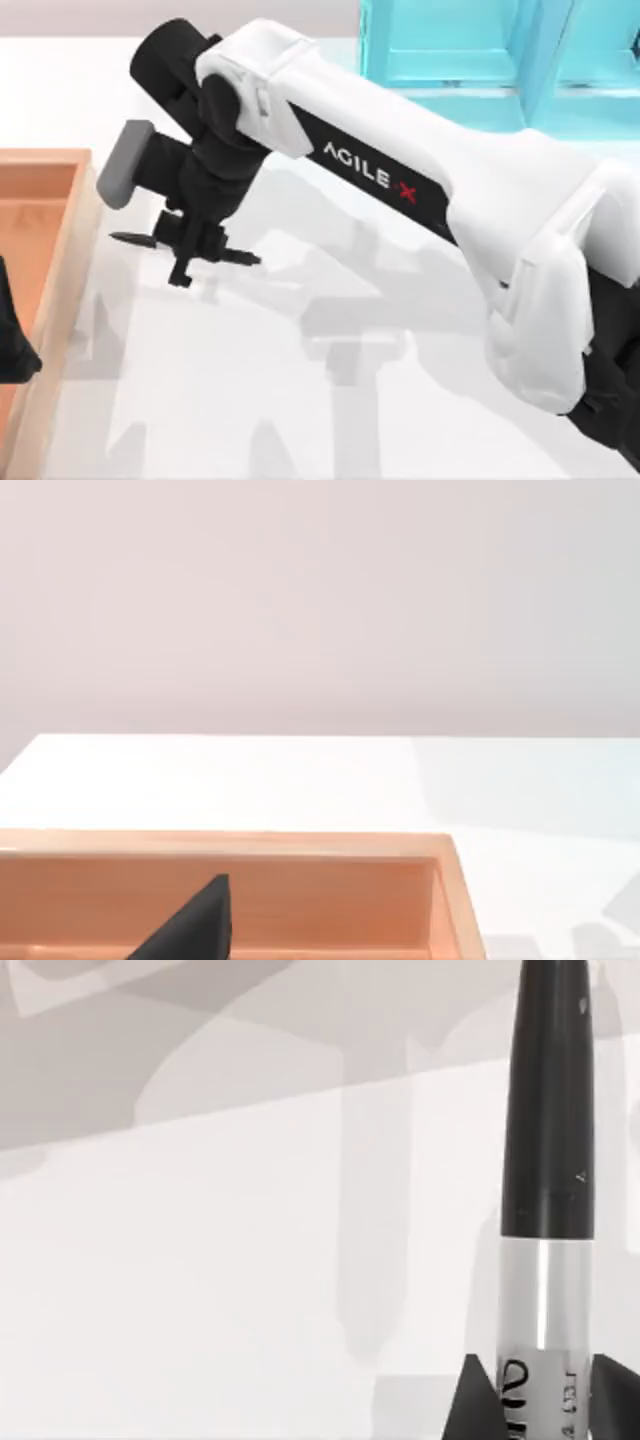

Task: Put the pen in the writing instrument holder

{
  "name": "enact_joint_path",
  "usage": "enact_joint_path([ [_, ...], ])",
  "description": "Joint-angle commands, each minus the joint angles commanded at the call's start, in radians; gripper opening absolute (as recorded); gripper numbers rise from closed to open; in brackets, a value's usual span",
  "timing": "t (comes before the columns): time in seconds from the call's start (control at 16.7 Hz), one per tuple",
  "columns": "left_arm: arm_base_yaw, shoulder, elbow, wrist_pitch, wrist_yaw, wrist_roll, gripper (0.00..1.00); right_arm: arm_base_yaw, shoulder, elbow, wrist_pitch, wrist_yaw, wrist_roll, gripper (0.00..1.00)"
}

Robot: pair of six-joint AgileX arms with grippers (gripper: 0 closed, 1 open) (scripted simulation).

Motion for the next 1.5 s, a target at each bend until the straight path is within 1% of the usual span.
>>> enact_joint_path([
  [0.3,0.0,0.0,0.0,0.0,0.0,0.0,1.0,0.087,-0.288,-0.319,0.029,0.03,0.088,0.0],
  [0.48,0.0,0.0,0.0,0.0,0.0,0.0,1.0,0.13,-0.428,-0.459,0.046,0.045,0.127,0.0],
  [0.6,0.0,0.0,0.0,0.0,0.0,0.0,1.0,0.146,-0.471,-0.5,0.054,0.048,0.141,0.0],
  [0.96,0.0,0.0,0.0,0.0,0.0,0.0,1.0,0.137,-0.474,-0.508,0.06,0.036,0.135,0.0],
  [1.08,0.0,0.0,0.0,0.0,0.0,0.0,1.0,0.104,-0.482,-0.546,0.09,-0.013,0.096,0.0],
  [1.2,0.0,0.0,0.0,0.0,0.0,0.0,1.0,0.046,-0.49,-0.611,0.136,-0.102,0.033,0.0],
  [1.32,0.0,0.0,0.0,0.0,0.0,0.0,1.0,-0.036,-0.498,-0.699,0.194,-0.234,-0.048,0.0],
  [1.5,0.0,0.0,0.0,0.0,0.0,0.0,1.0,-0.187,-0.516,-0.857,0.291,-0.482,-0.194,0.0],
])
